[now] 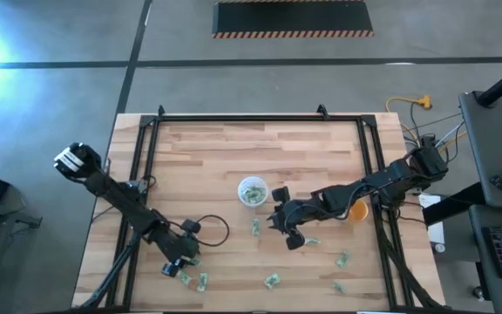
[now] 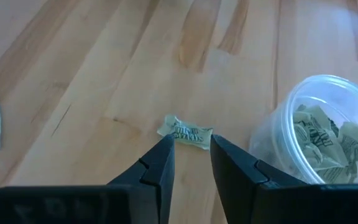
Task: Pick and place Stevia / Truvia into bins
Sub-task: Put the light green stevia packet into the transparent container
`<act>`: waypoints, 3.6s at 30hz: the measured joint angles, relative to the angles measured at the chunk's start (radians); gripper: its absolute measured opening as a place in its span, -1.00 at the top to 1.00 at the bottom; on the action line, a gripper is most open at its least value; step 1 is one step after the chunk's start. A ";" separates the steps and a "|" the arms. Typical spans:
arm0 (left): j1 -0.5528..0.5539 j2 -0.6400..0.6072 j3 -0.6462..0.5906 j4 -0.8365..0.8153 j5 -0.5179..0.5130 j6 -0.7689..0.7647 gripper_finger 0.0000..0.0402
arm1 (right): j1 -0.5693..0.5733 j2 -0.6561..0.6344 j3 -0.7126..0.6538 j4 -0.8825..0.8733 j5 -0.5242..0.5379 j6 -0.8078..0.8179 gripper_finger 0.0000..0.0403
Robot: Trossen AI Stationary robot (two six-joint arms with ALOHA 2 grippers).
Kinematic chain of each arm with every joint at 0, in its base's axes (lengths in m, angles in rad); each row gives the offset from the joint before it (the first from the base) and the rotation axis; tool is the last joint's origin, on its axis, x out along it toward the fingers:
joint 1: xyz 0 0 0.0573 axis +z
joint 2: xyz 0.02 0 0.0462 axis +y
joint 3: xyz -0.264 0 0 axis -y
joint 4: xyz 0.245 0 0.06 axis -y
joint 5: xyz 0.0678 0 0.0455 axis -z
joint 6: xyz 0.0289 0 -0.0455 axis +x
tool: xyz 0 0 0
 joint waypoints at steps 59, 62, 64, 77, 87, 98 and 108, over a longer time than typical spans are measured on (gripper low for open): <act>0.589 0.004 0.233 0.104 -0.169 0.849 0.96 | 0.097 0.001 -0.024 -0.083 0.027 0.430 0.65; 0.634 0.004 0.246 0.123 -0.111 0.850 0.96 | 0.098 0.001 -0.024 -0.082 0.037 0.430 0.66; 0.663 0.016 0.252 0.136 -0.081 0.849 0.96 | 0.098 0.001 -0.024 -0.083 0.037 0.430 0.66; 0.694 0.150 0.283 0.215 -0.050 0.879 0.87 | 0.098 0.001 -0.029 -0.087 0.037 0.426 0.68; 0.683 0.124 0.287 0.207 -0.052 0.884 0.29 | 0.097 0.016 -0.055 -0.042 0.037 0.410 0.63; 0.567 -0.191 0.285 -0.047 -0.052 0.806 0.14 | 0.097 0.015 -0.131 0.262 0.035 0.172 0.60; 0.426 -0.483 0.265 -0.243 -0.058 0.682 0.14 | 0.090 0.051 -0.152 0.440 0.035 0.035 0.61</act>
